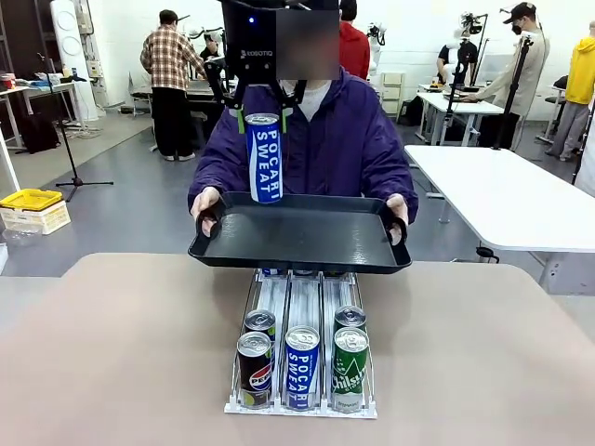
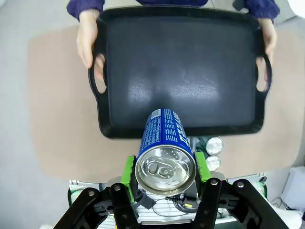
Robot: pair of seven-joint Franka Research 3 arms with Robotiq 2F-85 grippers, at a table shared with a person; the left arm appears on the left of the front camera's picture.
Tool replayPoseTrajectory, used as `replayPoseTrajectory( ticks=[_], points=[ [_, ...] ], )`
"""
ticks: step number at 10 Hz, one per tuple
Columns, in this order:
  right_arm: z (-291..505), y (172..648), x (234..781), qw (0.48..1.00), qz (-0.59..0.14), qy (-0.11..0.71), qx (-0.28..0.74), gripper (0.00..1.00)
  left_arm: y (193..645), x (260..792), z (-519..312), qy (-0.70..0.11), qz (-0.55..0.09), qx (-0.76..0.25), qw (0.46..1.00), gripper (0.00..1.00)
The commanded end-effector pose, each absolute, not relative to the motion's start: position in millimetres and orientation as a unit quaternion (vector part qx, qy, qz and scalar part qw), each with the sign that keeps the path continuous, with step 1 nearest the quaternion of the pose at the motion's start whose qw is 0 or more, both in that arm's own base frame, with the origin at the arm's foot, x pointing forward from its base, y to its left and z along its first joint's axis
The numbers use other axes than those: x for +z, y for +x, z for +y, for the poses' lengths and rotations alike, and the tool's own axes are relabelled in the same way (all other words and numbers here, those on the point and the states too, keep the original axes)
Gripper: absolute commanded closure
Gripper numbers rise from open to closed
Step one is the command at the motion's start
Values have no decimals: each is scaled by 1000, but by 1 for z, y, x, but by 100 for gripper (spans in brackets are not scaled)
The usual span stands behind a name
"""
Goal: Retrieve and hand over the desired beverage to the person.
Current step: Place the picked can on the Handle tray extended by the person.
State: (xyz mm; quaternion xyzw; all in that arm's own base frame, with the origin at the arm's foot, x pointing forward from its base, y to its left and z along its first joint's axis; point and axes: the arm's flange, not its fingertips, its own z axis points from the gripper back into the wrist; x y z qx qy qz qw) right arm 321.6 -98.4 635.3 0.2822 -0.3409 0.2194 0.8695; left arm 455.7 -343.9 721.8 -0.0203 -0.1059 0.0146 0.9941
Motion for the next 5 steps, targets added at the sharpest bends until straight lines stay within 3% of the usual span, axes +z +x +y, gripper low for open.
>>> replayPoseTrajectory(
  ticks=[1, 5],
  points=[
    [-98, 325, 636, 860, -347, 295, 228, 0, 505, 724, -341, -18, -68, -19, 997, 42],
    [-98, 325, 636, 860, -347, 295, 228, 0, 550, 672, -327, -16, -18, -45, 999, 42]
  ],
)
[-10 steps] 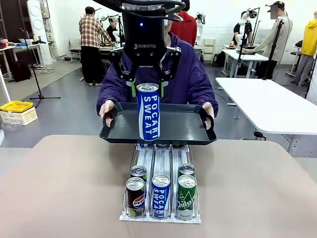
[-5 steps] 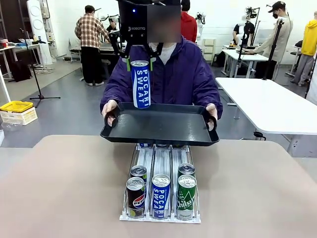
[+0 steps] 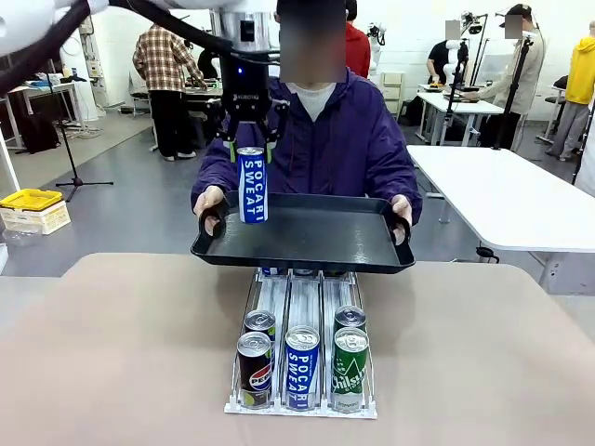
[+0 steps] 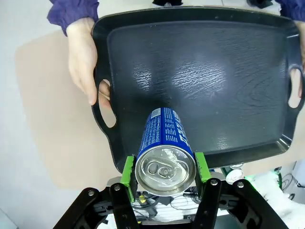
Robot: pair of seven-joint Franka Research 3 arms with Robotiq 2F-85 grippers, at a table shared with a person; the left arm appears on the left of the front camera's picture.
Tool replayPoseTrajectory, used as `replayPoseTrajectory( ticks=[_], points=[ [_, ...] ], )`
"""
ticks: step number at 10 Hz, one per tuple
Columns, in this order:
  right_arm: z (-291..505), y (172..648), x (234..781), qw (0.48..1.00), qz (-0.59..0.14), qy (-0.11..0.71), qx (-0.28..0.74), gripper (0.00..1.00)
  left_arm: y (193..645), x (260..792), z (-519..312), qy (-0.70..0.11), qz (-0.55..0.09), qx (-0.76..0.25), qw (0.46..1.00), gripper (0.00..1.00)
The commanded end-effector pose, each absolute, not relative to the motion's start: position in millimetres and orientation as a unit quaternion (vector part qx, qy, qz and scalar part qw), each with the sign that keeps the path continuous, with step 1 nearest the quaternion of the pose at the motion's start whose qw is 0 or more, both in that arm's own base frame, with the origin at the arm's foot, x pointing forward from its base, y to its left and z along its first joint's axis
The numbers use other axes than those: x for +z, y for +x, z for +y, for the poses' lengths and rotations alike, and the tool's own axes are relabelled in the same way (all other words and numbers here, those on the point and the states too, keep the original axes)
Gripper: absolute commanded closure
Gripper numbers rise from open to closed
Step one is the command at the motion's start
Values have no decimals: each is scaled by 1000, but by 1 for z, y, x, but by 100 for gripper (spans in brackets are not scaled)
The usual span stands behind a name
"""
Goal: Retrieve and hand over the desired beverage to the person.
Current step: Place the picked can on the Handle tray extended by the person.
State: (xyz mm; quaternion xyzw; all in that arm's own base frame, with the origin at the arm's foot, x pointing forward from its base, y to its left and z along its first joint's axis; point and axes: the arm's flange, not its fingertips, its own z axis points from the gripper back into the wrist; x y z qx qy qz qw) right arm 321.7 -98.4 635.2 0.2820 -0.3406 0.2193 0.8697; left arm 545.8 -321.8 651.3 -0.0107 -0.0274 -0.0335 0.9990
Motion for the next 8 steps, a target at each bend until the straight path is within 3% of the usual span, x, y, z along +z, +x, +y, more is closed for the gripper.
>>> replayPoseTrajectory(
  ticks=[1, 8],
  points=[
    [-98, 325, 636, 860, -347, 295, 228, 0, 554, 665, -329, -14, -13, -43, 999, 42],
    [-98, 325, 636, 860, -347, 295, 228, 0, 562, 635, -336, -1, 10, -45, 999, 42]
  ],
)
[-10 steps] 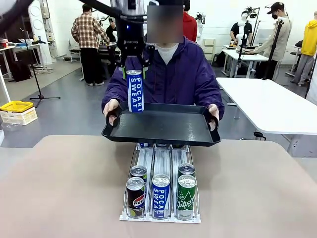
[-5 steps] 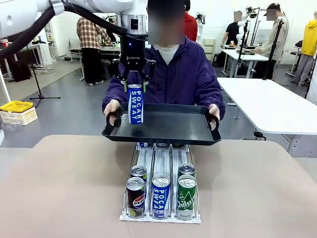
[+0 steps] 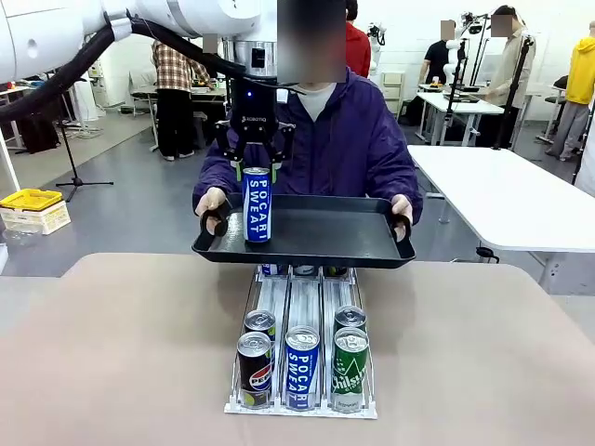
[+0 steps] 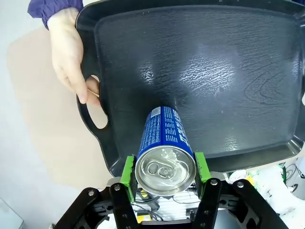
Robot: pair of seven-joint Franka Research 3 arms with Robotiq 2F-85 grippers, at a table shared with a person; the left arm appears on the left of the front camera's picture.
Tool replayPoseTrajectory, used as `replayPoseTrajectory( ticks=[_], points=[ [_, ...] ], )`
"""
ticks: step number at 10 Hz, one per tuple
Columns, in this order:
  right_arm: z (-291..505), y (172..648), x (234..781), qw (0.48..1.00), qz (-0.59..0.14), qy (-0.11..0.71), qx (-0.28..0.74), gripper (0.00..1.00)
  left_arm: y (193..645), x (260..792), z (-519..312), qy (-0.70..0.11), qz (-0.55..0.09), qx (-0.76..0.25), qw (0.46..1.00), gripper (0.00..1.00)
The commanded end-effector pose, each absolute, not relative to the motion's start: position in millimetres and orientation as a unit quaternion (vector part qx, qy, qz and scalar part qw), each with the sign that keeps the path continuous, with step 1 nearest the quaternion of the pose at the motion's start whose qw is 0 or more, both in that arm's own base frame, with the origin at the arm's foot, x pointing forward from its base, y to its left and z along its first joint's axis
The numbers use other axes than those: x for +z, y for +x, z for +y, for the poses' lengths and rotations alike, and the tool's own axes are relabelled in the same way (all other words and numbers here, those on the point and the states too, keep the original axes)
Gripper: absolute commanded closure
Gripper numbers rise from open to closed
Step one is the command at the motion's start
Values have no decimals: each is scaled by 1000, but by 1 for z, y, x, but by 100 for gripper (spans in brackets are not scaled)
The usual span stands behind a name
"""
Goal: Retrieve and hand over the desired beverage to the person.
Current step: Place the picked can on the Handle tray extended by the person.
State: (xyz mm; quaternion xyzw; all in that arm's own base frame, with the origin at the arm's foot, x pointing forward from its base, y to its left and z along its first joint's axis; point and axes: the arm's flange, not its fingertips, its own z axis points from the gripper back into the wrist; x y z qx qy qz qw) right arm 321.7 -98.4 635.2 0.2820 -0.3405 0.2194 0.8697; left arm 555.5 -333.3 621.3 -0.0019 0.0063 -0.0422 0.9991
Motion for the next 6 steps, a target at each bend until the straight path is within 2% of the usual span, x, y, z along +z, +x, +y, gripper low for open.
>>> replayPoseTrajectory(
  ticks=[1, 6],
  points=[
    [-98, 325, 636, 860, -347, 295, 228, 0, 562, 634, -334, -2, 11, -44, 999, 42],
    [-98, 325, 636, 860, -347, 295, 228, 0, 563, 632, -333, 6, 15, -41, 999, 42]
  ],
)
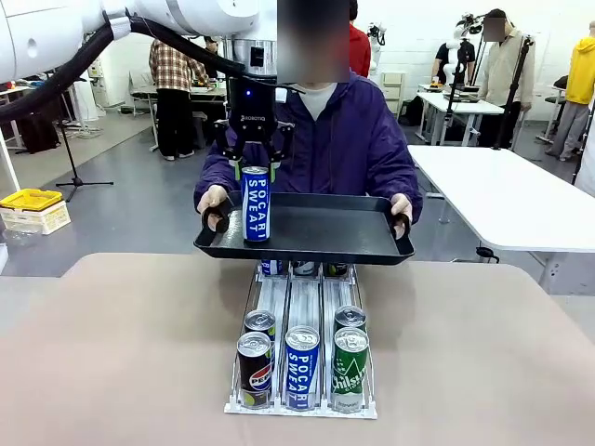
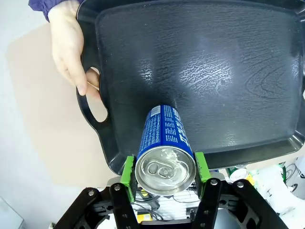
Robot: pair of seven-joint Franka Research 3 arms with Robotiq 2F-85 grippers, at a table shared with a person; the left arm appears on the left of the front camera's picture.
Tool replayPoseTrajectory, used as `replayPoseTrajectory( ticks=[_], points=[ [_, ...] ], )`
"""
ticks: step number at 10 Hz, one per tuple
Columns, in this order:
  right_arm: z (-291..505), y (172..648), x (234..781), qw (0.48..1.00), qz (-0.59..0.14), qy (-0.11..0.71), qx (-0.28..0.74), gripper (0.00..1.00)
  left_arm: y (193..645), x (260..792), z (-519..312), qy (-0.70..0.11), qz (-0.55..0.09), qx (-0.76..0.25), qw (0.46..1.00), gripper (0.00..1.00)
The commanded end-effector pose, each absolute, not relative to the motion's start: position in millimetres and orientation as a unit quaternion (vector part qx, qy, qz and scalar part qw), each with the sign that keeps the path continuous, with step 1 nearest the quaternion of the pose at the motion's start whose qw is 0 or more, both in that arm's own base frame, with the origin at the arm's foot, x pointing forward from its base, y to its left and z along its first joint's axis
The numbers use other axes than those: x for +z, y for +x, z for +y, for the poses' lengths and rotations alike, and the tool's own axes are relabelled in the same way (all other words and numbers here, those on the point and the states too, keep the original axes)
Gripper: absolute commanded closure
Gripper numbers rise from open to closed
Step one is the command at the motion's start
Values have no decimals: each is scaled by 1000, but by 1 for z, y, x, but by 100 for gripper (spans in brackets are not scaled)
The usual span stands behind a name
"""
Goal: Retrieve and hand over the desired beverage to the person.
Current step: Place the picked can on the Handle tray extended by the person.
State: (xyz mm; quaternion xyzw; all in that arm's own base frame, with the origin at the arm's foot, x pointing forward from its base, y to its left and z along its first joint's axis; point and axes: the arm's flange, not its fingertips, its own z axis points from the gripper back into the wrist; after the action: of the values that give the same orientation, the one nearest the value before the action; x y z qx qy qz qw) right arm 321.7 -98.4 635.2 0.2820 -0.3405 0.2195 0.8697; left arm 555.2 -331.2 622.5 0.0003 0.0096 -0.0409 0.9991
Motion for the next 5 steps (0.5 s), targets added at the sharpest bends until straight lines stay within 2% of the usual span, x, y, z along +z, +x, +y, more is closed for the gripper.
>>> replayPoseTrajectory(
  ticks=[1, 5],
  points=[
    [-98, 325, 636, 860, -347, 295, 228, 0, 563, 632, -332, 8, 16, -42, 999, 0],
    [-98, 325, 636, 860, -347, 295, 228, 0, 563, 632, -331, 9, 21, -44, 999, 0]
  ],
)
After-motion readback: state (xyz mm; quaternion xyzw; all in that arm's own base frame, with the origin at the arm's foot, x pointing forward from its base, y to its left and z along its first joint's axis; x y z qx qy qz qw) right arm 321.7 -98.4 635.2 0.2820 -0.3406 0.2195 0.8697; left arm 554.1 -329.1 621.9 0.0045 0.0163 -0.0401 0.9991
